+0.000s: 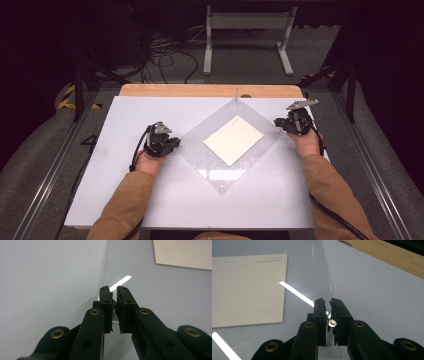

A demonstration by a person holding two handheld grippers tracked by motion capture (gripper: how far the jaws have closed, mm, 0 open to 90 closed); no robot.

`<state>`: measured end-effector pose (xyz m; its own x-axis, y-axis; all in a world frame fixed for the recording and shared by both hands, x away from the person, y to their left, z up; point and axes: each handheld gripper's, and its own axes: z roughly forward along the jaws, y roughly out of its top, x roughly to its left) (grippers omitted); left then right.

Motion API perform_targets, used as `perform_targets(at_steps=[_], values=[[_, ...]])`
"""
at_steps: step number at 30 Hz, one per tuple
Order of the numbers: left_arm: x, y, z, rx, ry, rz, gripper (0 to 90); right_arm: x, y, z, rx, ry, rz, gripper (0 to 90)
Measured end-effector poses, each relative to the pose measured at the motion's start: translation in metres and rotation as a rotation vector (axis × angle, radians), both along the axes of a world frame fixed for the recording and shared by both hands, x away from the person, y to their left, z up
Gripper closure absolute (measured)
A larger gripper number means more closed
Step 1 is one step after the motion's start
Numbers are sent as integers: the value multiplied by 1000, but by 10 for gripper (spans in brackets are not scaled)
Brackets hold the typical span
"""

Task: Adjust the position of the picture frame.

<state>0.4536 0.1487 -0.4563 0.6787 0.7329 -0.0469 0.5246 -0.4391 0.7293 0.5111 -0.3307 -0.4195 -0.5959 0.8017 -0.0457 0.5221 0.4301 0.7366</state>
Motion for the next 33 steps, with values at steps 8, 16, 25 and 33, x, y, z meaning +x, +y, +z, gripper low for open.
perform_targets(at_steps=[8, 16, 25, 33], values=[[-46, -7, 11, 92, 21, -115, 833, 0, 5, 3, 7, -4, 24, 822], [-109, -32, 27, 183, -28, -274, 900, -1, 6, 3, 30, 6, 33, 822], [-99, -20, 22, 103, 14, -215, 897, -9, 5, 6, 37, -38, 4, 720], [-50, 1, 11, 47, 97, -49, 895, -60, -13, 4, 30, -17, -70, 799]])
